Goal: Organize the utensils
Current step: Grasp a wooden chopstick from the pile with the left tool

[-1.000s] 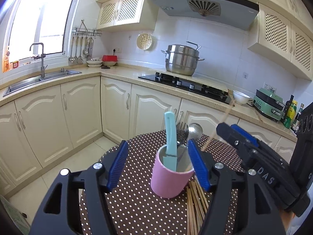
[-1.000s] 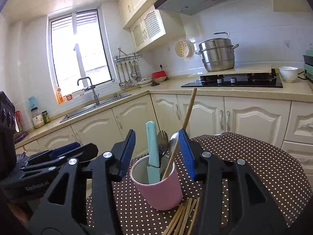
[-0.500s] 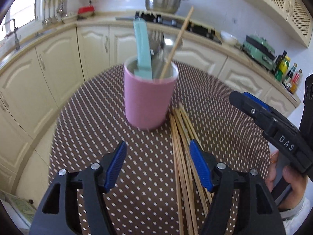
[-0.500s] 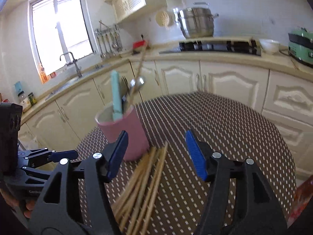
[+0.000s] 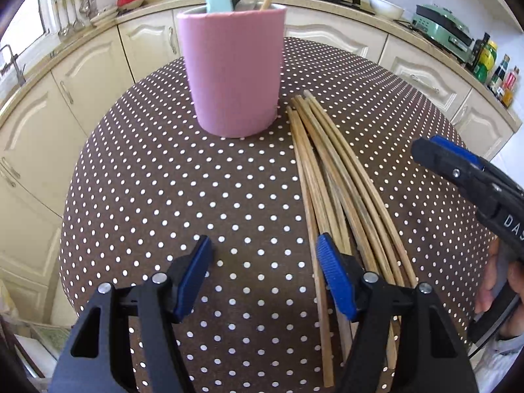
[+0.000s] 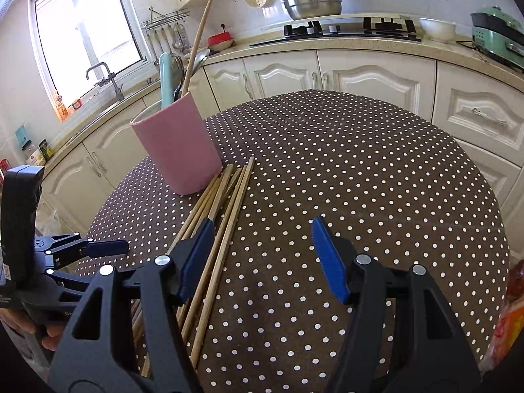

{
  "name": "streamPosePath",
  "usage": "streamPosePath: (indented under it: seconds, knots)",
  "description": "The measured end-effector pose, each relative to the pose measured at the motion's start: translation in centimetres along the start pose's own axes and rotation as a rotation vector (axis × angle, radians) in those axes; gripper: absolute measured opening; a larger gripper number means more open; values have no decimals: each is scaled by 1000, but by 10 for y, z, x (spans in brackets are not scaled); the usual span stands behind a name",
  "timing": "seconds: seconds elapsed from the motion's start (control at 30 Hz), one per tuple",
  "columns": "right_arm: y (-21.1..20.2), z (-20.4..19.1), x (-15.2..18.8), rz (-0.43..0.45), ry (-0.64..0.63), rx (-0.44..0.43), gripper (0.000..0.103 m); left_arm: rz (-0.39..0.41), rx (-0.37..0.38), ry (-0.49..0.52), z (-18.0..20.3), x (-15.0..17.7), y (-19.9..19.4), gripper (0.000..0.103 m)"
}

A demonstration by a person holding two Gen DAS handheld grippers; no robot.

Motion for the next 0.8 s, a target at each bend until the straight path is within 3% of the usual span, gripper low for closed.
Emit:
streamPosePath:
  seconds: [0.47,0.53,0.57,0.63,0.7,0.8]
  knots:
    - [10,4,-4,-35,28,20,62,-8,-114,50,19,-57,30,65]
    - [13,4,-5,-44,29,25,62,-3,-72,30,20,-62,32,44]
    - [14,3,-5,-50,28,26,62,7,-49,18,21,-63,32,39]
    - [17,1,-4,-64,22,31,62,16,-48,22,24,-64,31,13]
    - [22,-2,-4,-85,1,42,62,24,-32,9,23,-62,30,6]
    - [33,-11,-1,-133,-50,72,62,31,14,-43,15,-54,27,6]
Point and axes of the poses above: each gripper's, at about its wrist camera, not at the fingertips, and y roughly the way its jaws point, z to its right, x to its underside, the point moved 1 cm from there along y, roughly the way its jaws point, and after that the axes turned 12 degrees about y, right-handed, at the moved point
